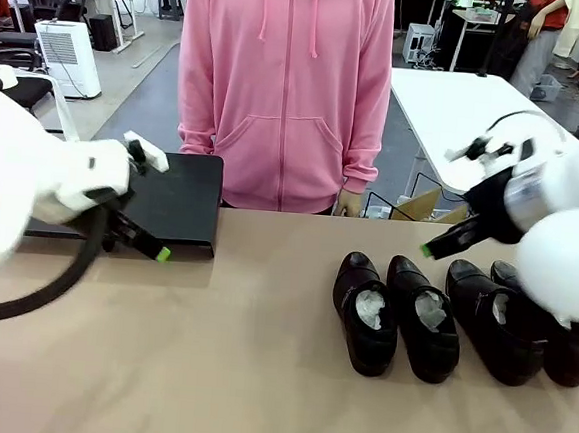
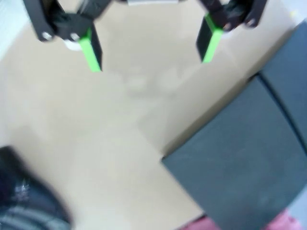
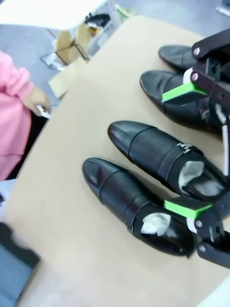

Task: Organize the shoes by placing them on the stand.
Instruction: Pick up one Shoe and place it in the middle of the table.

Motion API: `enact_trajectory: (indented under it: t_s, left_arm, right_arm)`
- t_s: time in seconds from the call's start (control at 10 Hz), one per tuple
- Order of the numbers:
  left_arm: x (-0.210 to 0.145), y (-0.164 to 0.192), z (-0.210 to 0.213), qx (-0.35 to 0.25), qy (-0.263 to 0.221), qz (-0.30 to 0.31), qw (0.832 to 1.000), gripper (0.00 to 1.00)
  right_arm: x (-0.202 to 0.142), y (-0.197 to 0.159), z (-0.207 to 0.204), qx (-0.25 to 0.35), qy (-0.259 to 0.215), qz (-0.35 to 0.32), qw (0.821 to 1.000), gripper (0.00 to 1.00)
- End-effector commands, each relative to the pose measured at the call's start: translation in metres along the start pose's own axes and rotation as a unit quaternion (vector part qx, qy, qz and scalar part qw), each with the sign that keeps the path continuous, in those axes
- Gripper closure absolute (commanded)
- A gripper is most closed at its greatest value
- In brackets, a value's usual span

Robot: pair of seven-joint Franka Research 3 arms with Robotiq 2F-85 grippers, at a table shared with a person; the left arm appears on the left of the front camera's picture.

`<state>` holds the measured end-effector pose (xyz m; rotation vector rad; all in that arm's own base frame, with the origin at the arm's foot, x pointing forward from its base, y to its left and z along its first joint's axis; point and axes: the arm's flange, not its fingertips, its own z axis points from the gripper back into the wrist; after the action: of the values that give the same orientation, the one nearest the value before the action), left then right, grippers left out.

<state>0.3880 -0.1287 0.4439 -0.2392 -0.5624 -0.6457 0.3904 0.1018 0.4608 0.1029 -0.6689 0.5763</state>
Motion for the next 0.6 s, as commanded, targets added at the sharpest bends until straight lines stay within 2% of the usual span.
enact_trajectory:
  t_s: [0.0, 0.3, 0.5]
  left_arm:
    - [0.0, 0.053, 0.061, -0.087, -0.006, 0.009, 0.996, 0.0]
    - [-0.022, 0.11, 0.114, -0.125, -0.064, 0.073, 0.987, 0.0]
    - [-0.039, 0.121, 0.134, -0.114, -0.081, 0.087, 0.986, 0.0]
  right_arm:
    - [-0.006, -0.04, 0.037, 0.062, -0.032, -0.008, 0.998, 0.0]
    - [-0.034, -0.094, 0.08, 0.135, -0.066, -0.031, 0.988, 0.0]
    - [-0.054, -0.123, 0.093, 0.158, -0.086, -0.041, 0.983, 0.0]
